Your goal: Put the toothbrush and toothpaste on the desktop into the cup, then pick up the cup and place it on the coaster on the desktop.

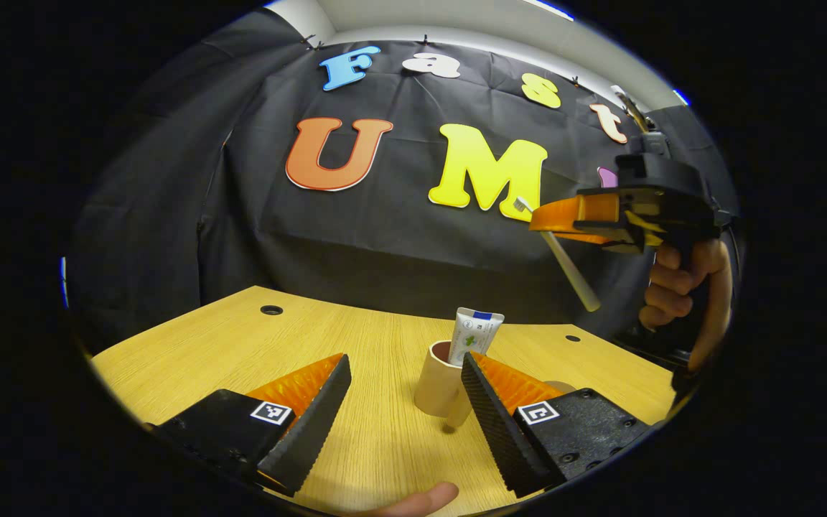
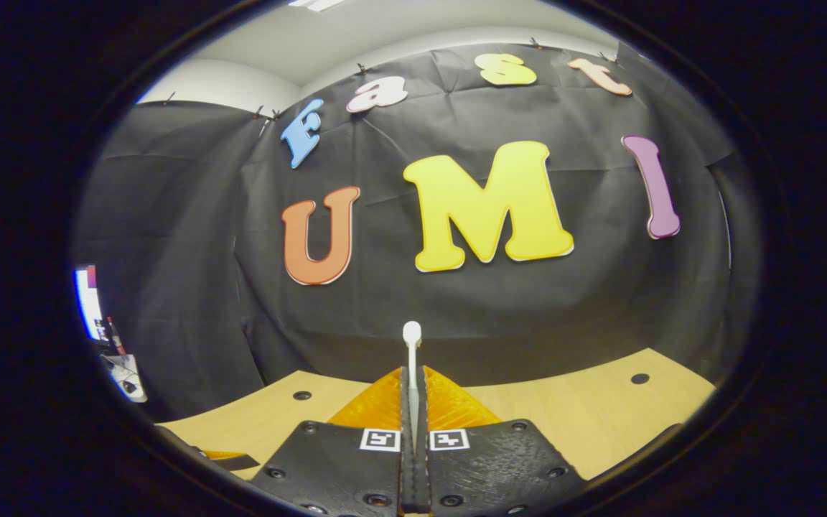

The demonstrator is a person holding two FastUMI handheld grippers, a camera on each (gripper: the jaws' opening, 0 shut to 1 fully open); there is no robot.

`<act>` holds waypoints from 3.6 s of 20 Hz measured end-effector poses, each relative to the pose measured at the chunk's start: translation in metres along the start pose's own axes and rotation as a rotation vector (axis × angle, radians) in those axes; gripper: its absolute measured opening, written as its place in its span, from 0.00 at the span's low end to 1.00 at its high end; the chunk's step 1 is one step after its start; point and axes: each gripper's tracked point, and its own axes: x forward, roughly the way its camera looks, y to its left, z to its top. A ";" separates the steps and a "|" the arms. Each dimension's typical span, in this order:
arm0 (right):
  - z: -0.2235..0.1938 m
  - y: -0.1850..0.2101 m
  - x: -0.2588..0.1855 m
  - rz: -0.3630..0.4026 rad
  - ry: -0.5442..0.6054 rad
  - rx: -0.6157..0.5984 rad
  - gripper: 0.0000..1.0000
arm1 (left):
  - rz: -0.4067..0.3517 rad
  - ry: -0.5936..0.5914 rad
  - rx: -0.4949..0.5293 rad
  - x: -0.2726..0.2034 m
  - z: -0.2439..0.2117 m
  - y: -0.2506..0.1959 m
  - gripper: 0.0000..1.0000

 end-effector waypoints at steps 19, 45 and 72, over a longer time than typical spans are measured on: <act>-0.021 0.009 0.018 0.034 -0.005 -0.076 0.05 | -0.100 0.029 0.006 -0.001 -0.013 -0.019 0.99; -0.004 -0.201 -0.009 -0.410 0.060 -0.116 0.94 | -0.117 0.032 0.015 -0.015 -0.021 -0.022 0.99; -0.191 -0.334 -0.052 -0.683 0.734 0.190 0.52 | -0.216 0.061 -0.022 -0.030 -0.038 -0.062 0.98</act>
